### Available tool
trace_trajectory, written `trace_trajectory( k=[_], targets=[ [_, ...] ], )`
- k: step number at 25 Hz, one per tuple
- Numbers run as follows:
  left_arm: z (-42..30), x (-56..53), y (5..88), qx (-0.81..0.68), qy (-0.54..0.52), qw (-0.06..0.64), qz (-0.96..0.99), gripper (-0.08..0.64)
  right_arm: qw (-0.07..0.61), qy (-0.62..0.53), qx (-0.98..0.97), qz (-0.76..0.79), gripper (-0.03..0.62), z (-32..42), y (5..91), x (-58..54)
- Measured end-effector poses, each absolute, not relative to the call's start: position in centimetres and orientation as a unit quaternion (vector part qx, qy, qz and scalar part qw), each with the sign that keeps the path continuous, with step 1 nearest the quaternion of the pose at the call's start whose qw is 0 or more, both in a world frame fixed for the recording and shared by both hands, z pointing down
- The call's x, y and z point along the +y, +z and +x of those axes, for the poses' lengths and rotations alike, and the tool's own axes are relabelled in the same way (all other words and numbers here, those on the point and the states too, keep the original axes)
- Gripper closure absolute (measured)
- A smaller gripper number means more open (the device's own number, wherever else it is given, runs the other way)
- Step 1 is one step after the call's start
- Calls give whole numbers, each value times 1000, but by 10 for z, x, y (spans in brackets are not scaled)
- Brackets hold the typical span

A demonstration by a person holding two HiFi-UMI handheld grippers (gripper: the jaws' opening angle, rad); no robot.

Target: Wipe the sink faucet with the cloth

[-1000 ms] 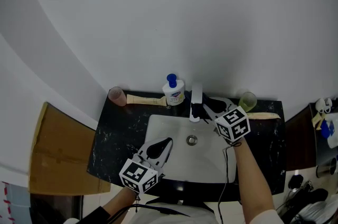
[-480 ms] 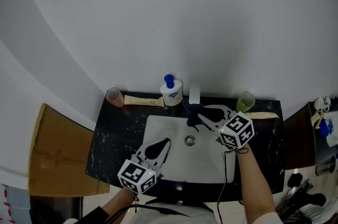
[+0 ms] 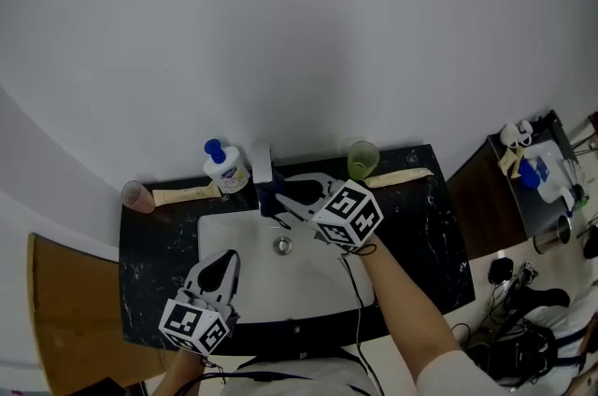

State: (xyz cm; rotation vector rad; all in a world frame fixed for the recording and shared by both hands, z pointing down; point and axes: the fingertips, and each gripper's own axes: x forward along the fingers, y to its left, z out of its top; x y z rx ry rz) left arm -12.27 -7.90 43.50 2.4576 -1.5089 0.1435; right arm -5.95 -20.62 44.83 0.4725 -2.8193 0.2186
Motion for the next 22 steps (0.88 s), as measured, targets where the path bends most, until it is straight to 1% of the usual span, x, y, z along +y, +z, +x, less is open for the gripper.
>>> trace_trajectory(
  k=[3,8,10,13,18,20,22],
  targets=[
    [-118,-82,438,-511,48,125,849,558,135,75,-978,143,512,-59,445,-193],
    [-111,-82,435,-504,42,122,854,558,180,30,-957,226,512,-53,454,-235],
    [-110,-82,434,-504,41,122,854,558,187,21,-950,249,512,-54,455,-249],
    [-108,-82,435,-503,41,123,854,558,176,33,-951,250,512,-55,455,-252],
    [-110,-83,430,-507,41,126,852,558,120,102,-975,159,512,-51,447,-215],
    [-111,-83,433,-505,40,126,853,558,119,107,-976,145,512,-50,446,-209],
    [-110,-83,434,-504,40,125,854,558,131,96,-973,163,512,-49,449,-218]
  ],
)
